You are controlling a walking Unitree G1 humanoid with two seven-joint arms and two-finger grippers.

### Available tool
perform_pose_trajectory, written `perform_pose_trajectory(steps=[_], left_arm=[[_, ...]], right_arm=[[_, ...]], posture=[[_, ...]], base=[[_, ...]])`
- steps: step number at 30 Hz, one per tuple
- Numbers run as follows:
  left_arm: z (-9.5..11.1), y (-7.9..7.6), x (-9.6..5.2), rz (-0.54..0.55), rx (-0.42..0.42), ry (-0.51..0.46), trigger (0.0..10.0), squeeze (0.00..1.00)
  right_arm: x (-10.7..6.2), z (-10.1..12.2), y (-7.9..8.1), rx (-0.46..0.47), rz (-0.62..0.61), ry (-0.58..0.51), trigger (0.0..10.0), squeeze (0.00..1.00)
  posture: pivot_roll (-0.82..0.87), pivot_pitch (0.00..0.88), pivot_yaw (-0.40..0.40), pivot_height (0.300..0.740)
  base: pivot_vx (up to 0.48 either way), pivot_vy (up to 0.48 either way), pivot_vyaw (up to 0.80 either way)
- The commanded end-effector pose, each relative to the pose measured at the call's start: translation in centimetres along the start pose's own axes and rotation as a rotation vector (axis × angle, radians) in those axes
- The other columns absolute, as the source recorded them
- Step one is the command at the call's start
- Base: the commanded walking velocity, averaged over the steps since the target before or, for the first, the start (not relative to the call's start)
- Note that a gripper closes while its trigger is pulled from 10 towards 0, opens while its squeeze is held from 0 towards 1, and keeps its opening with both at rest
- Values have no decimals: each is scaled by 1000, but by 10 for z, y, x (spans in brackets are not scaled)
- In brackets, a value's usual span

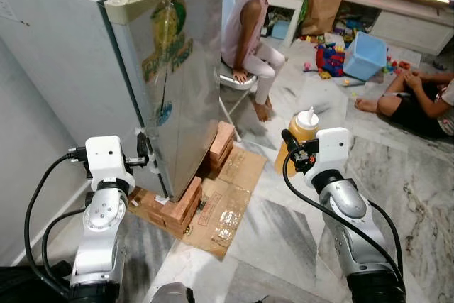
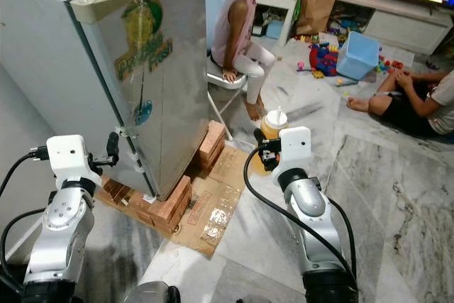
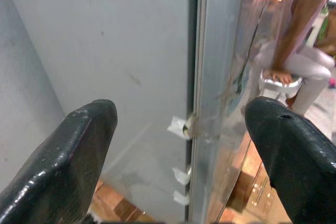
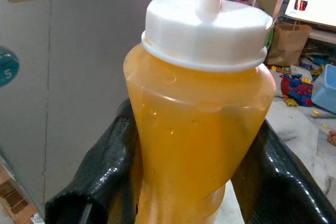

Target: Restocking fridge

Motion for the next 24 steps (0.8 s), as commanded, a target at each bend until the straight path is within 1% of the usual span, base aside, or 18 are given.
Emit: perform_pose_trajectory(steps=[1,7,10,16,18,19,21,24], left_arm=[[2,0,2,-4,-4,-6,10000,0],[0,-1,1,-10,7,3,10000,0],[0,-1,1,-9,0,5,10000,0],[0,-7,-1,-33,2,-1,10000,0],[-1,-13,-2,-60,-12,2,10000,0],[-1,-13,-2,-60,-12,2,10000,0],[-1,-19,-3,-102,-33,6,10000,0],[2,-19,-5,-109,-45,-9,10000,0]], right_arm=[[0,8,-4,2,-18,-25,10000,0],[-3,6,-9,-14,-34,-14,10000,0],[-4,5,-10,-14,-36,-14,10000,0],[-5,5,-10,-18,-40,-11,10000,0],[-5,5,-11,-19,-44,-10,10000,0],[-5,5,-11,-19,-44,-10,10000,0],[-6,5,-11,-20,-47,-8,10000,0],[-8,2,-13,-15,-53,5,10000,0]], posture=[[50,0,-35,740],[45,0,-33,740],[45,0,-33,740],[45,0,-34,740],[45,0,-35,740],[45,0,-35,740],[44,0,-35,740],[44,0,-35,740]], base=[[244,371,0],[0,446,0],[0,450,0],[0,0,0],[0,0,0],[0,0,0],[0,0,0],[0,0,0]])
Point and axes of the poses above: a point about 5 cm out from each wrist's last joint towards the gripper, its own x axis pointing out of the wrist towards the gripper, its own z axis along the axis of the wrist's last joint, y = z × x, the point moved 6 cm from there along x, pointing out of the wrist towards the gripper, and after that the axes turned 7 degrees about -x, right-handed, at the moved point
